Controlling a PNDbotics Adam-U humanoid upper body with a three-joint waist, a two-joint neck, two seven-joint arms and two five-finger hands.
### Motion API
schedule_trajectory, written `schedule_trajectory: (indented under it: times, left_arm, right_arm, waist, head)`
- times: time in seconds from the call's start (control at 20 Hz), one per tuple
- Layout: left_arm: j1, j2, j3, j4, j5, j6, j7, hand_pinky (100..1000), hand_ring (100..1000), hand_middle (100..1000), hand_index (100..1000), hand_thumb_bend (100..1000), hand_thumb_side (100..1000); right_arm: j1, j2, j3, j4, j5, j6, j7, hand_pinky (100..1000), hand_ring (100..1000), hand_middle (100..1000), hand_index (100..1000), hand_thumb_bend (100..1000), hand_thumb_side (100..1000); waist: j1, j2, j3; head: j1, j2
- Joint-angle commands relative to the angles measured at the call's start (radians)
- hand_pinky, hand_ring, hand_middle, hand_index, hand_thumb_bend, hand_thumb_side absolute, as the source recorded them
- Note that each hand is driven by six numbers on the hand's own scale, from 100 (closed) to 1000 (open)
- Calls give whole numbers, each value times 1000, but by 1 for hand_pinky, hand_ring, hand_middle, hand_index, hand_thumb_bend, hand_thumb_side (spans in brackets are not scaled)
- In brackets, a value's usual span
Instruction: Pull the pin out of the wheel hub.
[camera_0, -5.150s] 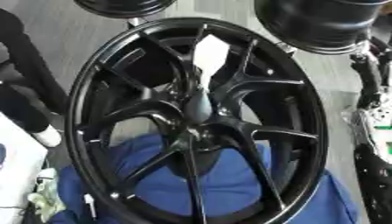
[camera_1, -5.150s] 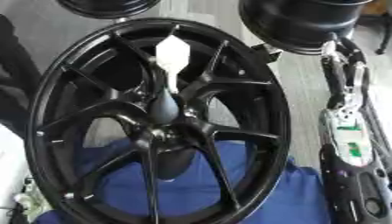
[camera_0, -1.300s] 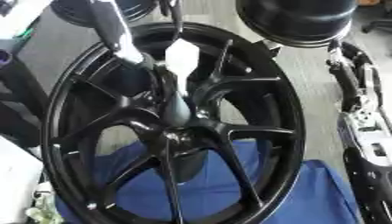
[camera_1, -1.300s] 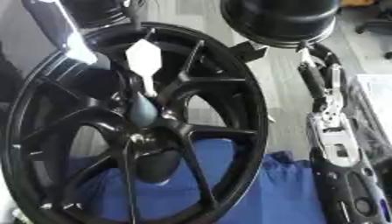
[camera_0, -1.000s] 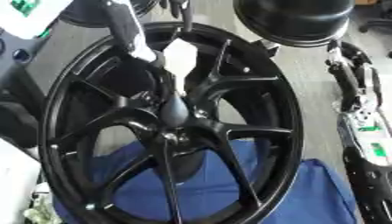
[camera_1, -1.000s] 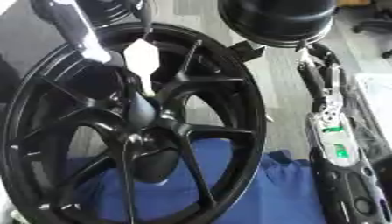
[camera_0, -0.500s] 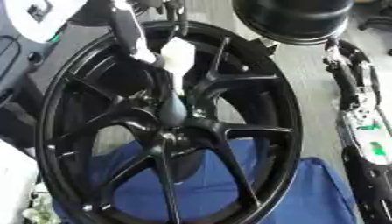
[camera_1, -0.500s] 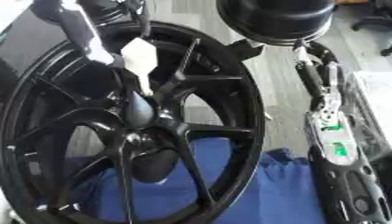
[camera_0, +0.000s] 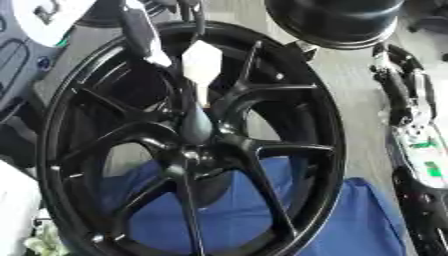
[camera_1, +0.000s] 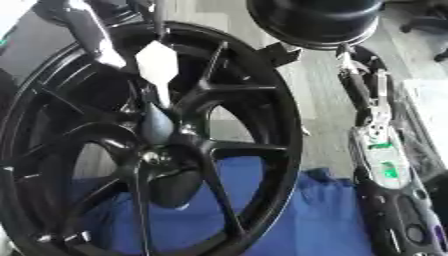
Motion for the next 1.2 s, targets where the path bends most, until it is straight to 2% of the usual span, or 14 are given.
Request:
schedule_trajectory:
  times: [0.05, 0.15, 0.25, 0.35, 0.9, 1.05, 1.1, 1.2]
  left_arm:
    - [-25, 4, 8, 3, 16, -36, -22, 861, 843, 813, 801, 438, 246]
    - [-24, 5, -3, 9, 23, -48, -22, 863, 844, 811, 803, 502, 325]
    - [-27, 8, -9, 16, 13, -64, -22, 864, 842, 809, 806, 563, 359]
    - [-29, 9, -11, 26, -5, -84, -22, 864, 838, 802, 804, 595, 357]
    - [-45, 23, 1, 57, -100, -158, -22, 875, 837, 793, 799, 628, 303]
    - [-47, 25, 1, 56, -90, -168, -22, 875, 837, 792, 800, 614, 350]
    - [-47, 24, 1, 53, -78, -167, -22, 872, 836, 791, 802, 597, 406]
    - [-47, 23, -3, 48, -47, -156, -22, 871, 835, 788, 802, 584, 435]
  right_arm:
    - [-15, -18, 1, -14, 4, 0, 3, 802, 722, 773, 834, 280, 526]
    - [-15, -19, 4, -13, 4, 1, 5, 802, 722, 773, 834, 280, 527]
    - [-15, -20, 6, -11, 5, 2, 7, 802, 722, 773, 834, 280, 527]
    - [-14, -22, 6, -11, 5, 3, 7, 802, 721, 772, 833, 280, 527]
    - [-6, -34, 11, -8, 5, 3, 7, 799, 719, 770, 833, 281, 528]
    - [-5, -35, 11, -7, 5, 3, 7, 799, 719, 770, 833, 281, 528]
    - [-5, -35, 12, -7, 5, 3, 7, 798, 719, 770, 833, 281, 528]
    - [-5, -35, 13, -6, 6, 4, 8, 798, 719, 770, 832, 282, 528]
  waist:
    - [0, -20, -3]
    - [1, -19, -3]
    - [2, -19, -2]
    - [3, -18, -1]
    - [13, -20, 9]
    - [15, -22, 10]
    - [15, -22, 9]
    - [16, -23, 9]
  head:
    - [2, -13]
    - [2, -12]
    - [2, -12]
    - [2, -12]
    - [-7, -9]
    - [-9, -13]
    - [-9, -14]
    - [-7, -16]
